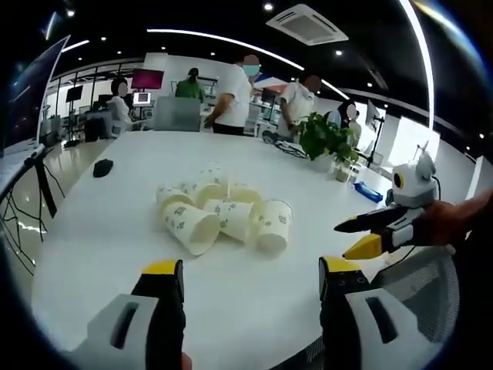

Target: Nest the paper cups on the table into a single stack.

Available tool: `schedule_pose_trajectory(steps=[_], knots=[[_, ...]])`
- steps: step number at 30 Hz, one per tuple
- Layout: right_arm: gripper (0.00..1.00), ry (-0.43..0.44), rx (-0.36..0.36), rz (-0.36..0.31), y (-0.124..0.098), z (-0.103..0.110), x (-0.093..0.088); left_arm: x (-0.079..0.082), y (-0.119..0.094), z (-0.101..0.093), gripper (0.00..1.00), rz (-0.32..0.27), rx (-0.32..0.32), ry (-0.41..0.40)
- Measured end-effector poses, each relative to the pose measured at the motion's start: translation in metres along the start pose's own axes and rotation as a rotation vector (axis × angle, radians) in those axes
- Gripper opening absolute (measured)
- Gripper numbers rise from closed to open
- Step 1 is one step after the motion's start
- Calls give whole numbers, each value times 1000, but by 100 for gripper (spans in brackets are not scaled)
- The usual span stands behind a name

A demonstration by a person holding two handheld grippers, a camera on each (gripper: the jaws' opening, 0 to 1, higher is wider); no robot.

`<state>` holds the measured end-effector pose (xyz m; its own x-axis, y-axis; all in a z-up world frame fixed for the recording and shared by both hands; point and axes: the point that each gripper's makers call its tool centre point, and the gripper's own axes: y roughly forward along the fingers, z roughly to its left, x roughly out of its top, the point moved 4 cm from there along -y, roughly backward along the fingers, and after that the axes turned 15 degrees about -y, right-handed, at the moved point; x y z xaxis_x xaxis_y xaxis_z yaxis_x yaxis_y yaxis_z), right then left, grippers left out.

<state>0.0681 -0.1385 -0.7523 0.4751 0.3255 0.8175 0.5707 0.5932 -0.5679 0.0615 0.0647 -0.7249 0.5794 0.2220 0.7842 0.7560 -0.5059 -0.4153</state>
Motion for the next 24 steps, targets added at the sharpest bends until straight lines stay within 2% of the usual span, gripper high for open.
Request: schedule_pose_trajectory(steps=[4, 7, 14, 24], knots=[[72, 0, 4, 1, 6, -11, 6, 2, -1, -1, 71, -12, -1, -2], [72, -20, 15, 12, 13, -7, 10, 3, -2, 0, 70, -24, -2, 3], [72, -44, 23, 12, 25, -23, 22, 5, -2, 1, 71, -40, -10, 1], [69, -37, 35, 10, 46, -32, 35, 6, -4, -3, 70, -49, -18, 5]])
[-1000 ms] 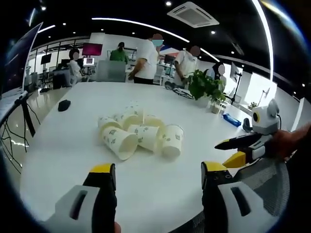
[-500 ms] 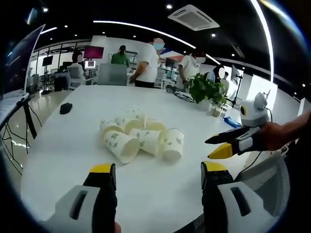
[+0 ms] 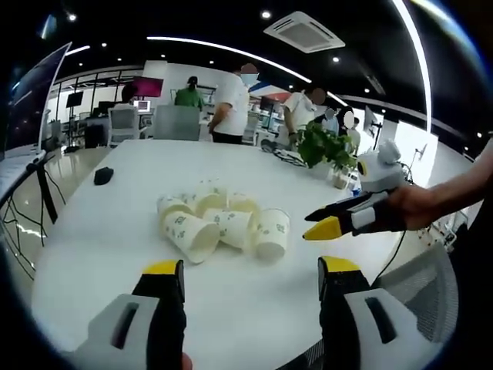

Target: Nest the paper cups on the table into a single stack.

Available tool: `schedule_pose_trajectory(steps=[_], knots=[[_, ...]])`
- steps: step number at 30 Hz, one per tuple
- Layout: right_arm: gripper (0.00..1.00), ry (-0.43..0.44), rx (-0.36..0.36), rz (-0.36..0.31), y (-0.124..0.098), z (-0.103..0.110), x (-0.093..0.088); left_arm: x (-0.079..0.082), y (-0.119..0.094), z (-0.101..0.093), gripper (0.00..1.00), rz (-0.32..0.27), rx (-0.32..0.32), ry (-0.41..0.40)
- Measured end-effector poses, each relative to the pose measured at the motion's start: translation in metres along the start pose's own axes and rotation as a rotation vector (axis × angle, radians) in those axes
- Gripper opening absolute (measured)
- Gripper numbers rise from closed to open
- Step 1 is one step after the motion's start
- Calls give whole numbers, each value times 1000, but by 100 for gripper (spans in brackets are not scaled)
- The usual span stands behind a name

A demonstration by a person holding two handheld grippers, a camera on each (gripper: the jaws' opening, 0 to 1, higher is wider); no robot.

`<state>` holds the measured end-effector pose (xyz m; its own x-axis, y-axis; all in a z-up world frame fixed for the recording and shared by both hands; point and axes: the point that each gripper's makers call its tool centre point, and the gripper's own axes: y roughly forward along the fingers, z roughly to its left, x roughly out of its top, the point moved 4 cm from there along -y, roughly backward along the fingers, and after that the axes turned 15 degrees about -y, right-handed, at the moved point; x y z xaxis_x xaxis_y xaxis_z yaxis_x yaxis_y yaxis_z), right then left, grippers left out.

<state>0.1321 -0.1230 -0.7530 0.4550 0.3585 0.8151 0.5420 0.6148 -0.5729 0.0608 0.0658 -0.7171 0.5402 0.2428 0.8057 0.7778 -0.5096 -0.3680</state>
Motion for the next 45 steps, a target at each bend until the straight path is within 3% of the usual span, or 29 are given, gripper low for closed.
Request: schedule_pose_trajectory(steps=[9, 17, 25, 35, 45], knots=[[69, 28, 6, 3, 22, -17, 10, -2, 0, 1, 69, 4, 6, -4], [68, 105, 17, 1, 34, -42, 12, -2, 1, 3, 69, 10, 13, -3], [64, 137, 97, 13, 40, -32, 8, -1, 1, 5, 68, 4, 27, -5], [55, 93, 147, 33, 47, -18, 3, -2, 2, 8, 67, 14, 42, -6], [35, 47, 210, 43, 52, -4, -9, -5, 2, 3, 66, 40, 37, 1]])
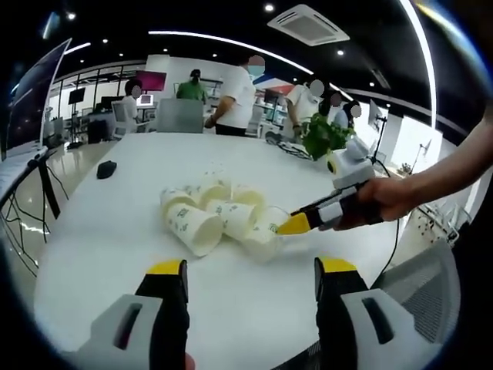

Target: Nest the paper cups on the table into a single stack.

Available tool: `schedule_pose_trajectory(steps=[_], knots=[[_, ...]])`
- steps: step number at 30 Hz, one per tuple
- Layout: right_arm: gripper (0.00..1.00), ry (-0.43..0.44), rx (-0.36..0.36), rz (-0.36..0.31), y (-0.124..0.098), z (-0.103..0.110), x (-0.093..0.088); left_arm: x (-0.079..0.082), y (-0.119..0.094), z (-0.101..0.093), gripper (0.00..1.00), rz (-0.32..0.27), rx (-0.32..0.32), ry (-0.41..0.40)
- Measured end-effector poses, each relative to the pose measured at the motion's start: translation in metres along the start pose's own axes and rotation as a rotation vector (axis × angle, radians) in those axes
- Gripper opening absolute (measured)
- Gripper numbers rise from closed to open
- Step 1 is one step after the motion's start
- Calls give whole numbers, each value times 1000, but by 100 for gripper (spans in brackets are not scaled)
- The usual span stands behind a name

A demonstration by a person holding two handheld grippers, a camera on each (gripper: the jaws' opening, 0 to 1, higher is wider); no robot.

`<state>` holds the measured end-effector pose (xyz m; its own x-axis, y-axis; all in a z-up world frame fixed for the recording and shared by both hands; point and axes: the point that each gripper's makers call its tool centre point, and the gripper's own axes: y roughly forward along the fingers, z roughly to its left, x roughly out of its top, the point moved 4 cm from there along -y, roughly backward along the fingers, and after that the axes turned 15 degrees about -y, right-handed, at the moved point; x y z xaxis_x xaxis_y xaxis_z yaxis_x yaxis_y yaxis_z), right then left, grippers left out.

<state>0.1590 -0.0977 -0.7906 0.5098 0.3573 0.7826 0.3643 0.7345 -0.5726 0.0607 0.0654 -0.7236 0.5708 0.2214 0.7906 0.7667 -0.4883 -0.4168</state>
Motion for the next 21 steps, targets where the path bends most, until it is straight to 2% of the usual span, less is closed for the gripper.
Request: schedule_pose_trajectory(steps=[6, 7, 8, 11, 16, 21], knots=[[23, -45, 5, 22, 2, 1, -10, 1, 0, 3, 65, -9, 8, -16], [22, -45, 5, 21, 0, 11, -11, 2, 0, 3, 65, -11, 8, -18], [21, -45, 4, 21, 0, 12, -12, 2, 0, 3, 64, -11, 8, -19], [16, -35, 6, 8, -3, 12, -10, 1, 0, 3, 64, -9, 3, -17], [2, -41, 11, -20, -9, 16, -7, 0, 0, 1, 62, -2, -6, -15], [0, -43, 15, -29, -13, 16, -7, 1, 1, 1, 62, -3, -10, -17]])
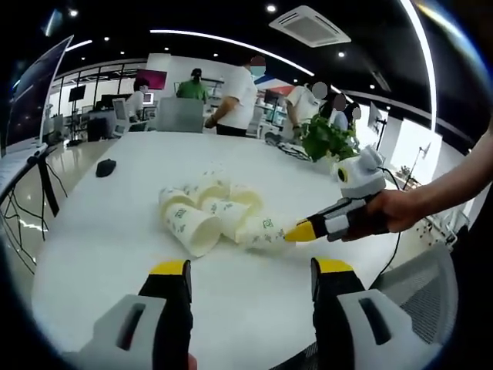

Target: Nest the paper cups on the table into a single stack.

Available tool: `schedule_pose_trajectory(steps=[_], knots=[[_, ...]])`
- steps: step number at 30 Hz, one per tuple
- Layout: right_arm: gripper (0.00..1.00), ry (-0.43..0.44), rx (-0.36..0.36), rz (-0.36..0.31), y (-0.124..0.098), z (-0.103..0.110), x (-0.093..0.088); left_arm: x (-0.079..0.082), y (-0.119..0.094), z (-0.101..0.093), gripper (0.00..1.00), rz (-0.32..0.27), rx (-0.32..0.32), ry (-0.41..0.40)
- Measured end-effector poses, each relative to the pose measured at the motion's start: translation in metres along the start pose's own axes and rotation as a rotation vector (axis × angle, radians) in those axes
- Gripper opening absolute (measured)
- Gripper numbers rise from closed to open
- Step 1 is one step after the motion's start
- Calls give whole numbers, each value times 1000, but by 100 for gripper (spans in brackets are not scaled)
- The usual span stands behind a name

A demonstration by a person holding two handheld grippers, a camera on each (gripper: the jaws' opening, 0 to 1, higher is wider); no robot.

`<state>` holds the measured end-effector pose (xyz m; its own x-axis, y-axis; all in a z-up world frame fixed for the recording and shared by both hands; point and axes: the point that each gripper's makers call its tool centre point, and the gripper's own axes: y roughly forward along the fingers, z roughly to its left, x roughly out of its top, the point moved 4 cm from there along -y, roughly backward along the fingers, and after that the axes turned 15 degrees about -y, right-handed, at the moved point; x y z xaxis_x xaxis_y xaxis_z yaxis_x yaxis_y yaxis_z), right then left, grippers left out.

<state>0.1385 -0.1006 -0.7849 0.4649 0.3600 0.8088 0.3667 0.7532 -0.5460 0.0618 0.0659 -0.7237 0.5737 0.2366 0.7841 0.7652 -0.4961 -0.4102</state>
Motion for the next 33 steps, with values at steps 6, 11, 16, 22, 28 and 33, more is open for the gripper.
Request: schedule_pose_trajectory(steps=[6, 11, 16, 22, 28, 33], knots=[[0, -24, -8, -5, -12, 8, 5, 0, 0, 0, 62, 0, -1, -2], [0, -28, -27, -15, -23, 6, 8, 1, 0, 0, 62, -3, -1, -6], [0, -31, -42, -21, -32, 5, 11, 0, 0, 1, 61, 3, -3, -4], [0, -44, -53, -15, -41, 9, 10, 0, 0, 0, 61, 4, -7, -5], [0, -60, -59, -6, -45, 9, 11, -1, 0, 0, 61, 4, -10, -4], [0, -79, -66, -10, -50, 9, 19, 0, 0, 1, 61, -2, -11, -8]])
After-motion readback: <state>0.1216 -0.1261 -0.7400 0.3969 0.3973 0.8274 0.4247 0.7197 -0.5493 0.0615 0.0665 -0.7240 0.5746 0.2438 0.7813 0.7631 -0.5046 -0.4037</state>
